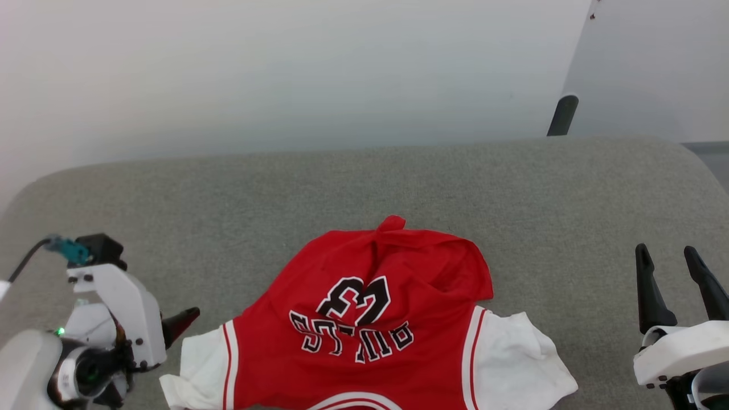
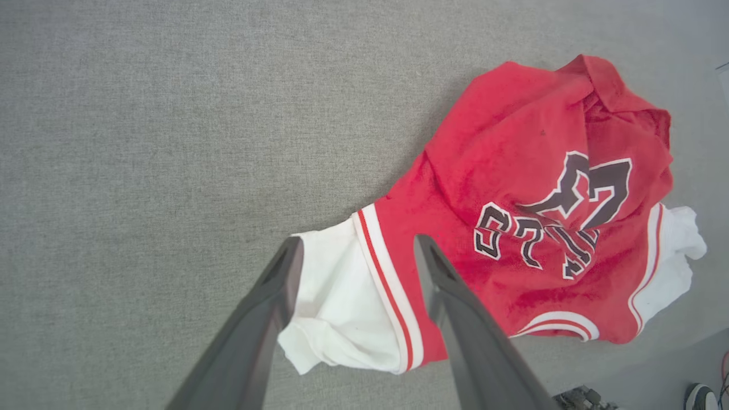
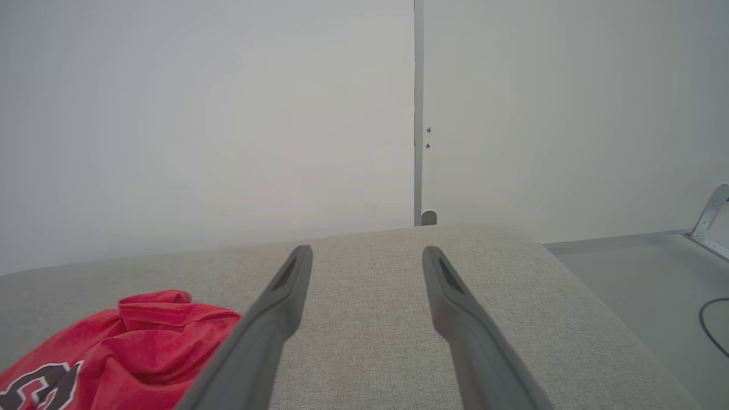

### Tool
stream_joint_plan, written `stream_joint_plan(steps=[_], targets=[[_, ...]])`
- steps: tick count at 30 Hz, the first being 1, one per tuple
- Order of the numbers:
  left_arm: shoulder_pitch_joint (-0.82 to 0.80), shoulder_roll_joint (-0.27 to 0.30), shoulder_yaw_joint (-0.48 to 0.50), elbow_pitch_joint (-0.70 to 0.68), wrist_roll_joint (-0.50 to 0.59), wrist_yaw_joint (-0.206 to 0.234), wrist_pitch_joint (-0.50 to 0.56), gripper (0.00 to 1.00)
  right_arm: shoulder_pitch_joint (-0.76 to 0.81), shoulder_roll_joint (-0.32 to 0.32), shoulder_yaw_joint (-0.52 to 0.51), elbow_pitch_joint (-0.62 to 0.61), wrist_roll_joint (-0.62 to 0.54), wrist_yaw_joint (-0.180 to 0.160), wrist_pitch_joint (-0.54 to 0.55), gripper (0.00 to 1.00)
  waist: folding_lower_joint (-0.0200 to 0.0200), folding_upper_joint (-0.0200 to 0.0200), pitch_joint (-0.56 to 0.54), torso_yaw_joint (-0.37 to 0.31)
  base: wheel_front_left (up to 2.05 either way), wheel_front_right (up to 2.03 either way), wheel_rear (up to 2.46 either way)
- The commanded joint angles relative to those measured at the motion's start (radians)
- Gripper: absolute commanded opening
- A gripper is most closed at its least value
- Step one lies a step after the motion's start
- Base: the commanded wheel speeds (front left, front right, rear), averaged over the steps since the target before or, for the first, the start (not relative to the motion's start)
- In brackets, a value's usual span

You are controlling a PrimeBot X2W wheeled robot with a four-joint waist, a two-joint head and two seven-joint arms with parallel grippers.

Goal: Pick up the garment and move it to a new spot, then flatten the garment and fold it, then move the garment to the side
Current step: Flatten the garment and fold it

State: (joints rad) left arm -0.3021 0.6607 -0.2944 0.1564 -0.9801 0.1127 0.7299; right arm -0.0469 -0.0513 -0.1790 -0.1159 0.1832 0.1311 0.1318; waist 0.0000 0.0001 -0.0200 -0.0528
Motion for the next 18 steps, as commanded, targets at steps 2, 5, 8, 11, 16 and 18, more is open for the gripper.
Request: stream_joint_plan(steps=[2, 5, 8, 11, 16, 18], targets=[[-0.043, 0.006, -0.030, 0.051, 0.021, -0.018, 0.036, 1.00, -0.008, 0.002, 0.007, -0.005, 0.007, -0.001, -0.002, 1.00, 0.0000, -0.0001, 0.022, -0.011, 0.00, 0.00, 0.00], [-0.077, 0.017, -0.057, 0.101, 0.041, -0.034, 0.063, 1.00, -0.022, 0.002, 0.010, -0.011, 0.008, -0.001, -0.002, 1.00, 0.0000, -0.0001, 0.049, -0.020, 0.00, 0.00, 0.00], [-0.102, 0.019, -0.076, 0.157, 0.052, -0.042, 0.087, 1.00, -0.031, 0.001, 0.012, -0.016, 0.008, -0.001, -0.004, 1.00, 0.0000, -0.0001, 0.077, -0.031, 0.00, 0.00, 0.00], [-0.125, 0.008, -0.077, 0.202, 0.046, -0.046, 0.089, 1.00, -0.043, 0.002, 0.011, -0.018, 0.005, -0.001, -0.004, 1.00, 0.0000, -0.0001, 0.104, -0.041, 0.00, 0.00, 0.00], [-0.143, -0.009, -0.075, 0.267, 0.031, -0.040, 0.100, 1.00, -0.054, 0.002, 0.009, -0.020, 0.001, -0.001, -0.004, 1.00, 0.0000, -0.0001, 0.129, -0.050, 0.00, 0.00, 0.00], [-0.149, -0.016, -0.076, 0.297, 0.023, -0.034, 0.113, 1.00, -0.060, 0.002, 0.007, -0.021, 0.000, -0.001, -0.004, 1.00, 0.0000, -0.0001, 0.137, -0.052, 0.00, 0.00, 0.00]])
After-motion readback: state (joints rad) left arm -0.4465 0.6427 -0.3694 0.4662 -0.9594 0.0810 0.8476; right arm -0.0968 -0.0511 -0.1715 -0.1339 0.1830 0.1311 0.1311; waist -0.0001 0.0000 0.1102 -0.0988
